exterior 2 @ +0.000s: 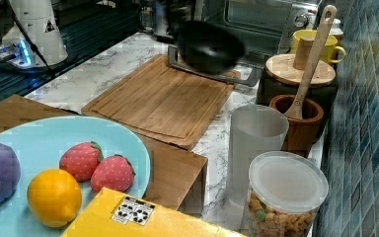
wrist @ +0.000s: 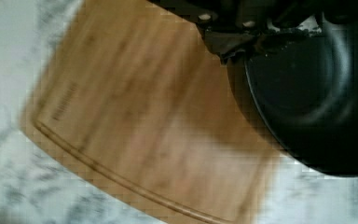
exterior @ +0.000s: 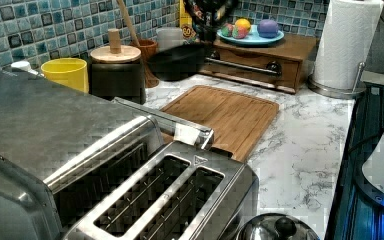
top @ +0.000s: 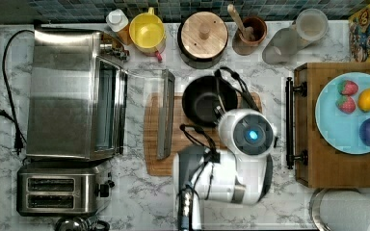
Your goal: Put the bowl on the board.
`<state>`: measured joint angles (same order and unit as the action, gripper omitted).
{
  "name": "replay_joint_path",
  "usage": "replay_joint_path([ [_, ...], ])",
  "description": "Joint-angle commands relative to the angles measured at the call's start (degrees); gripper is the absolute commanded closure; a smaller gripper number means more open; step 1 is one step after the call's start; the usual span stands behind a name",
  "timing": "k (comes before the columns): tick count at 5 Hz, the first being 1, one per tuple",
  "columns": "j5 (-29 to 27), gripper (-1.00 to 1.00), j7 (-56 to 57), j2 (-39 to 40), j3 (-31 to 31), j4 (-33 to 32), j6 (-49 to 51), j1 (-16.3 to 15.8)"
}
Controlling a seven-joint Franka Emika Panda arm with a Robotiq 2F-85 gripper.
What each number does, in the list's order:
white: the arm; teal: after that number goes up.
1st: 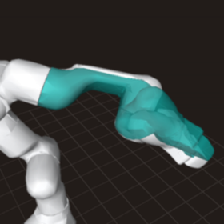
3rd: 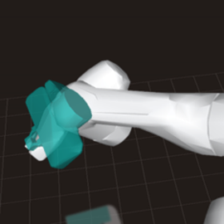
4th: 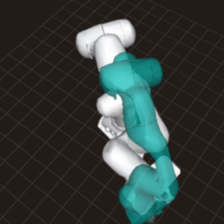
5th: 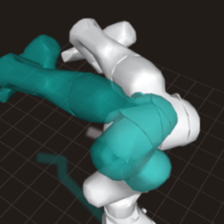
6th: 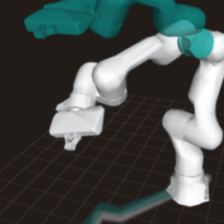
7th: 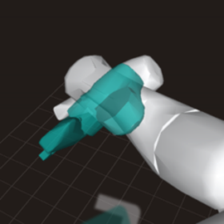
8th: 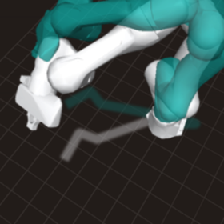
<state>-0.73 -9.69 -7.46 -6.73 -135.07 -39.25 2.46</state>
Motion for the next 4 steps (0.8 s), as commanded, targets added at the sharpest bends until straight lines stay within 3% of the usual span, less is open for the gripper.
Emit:
replay_joint_path([
  [1,3.13,1.00,-9.40,-9.03,-0.49,-12.80,-8.43,4.62],
  [4,10.12,1.00,-21.19,-4.78,-0.16,-14.63,-15.26,8.36],
])
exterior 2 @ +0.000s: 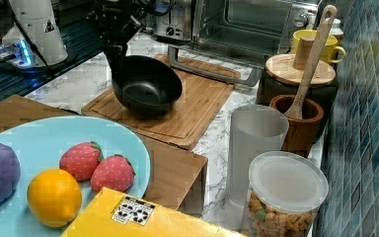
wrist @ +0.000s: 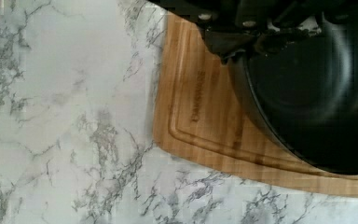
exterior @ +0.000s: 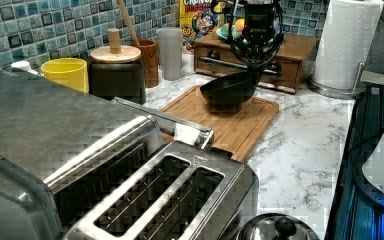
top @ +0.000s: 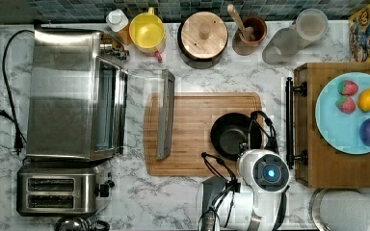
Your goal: Put the bowl on the board.
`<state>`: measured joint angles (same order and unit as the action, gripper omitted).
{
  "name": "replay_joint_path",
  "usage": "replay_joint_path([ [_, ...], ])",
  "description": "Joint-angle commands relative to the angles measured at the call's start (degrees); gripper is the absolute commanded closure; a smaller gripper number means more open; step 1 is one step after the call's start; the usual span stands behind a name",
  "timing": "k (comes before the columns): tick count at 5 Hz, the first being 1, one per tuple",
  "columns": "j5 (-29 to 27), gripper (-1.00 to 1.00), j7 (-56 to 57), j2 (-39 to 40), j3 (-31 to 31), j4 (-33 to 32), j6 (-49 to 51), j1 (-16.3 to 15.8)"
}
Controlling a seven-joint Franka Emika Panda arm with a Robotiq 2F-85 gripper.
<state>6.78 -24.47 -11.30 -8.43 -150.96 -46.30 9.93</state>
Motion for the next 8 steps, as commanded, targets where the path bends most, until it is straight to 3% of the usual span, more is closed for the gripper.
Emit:
replay_joint_path([
  [1,3.64,1.00,-7.77,2.42,1.23,3.61,-6.06,1.14],
  [3,2.06,1.00,-5.50,6.46,0.72,6.95,-1.51,1.27],
  [4,1.65,0.00,-4.73,6.03,0.46,7.47,-1.60,0.96],
  [8,0.15,0.00,-1.95,3.26,-0.70,6.95,-2.87,0.65],
])
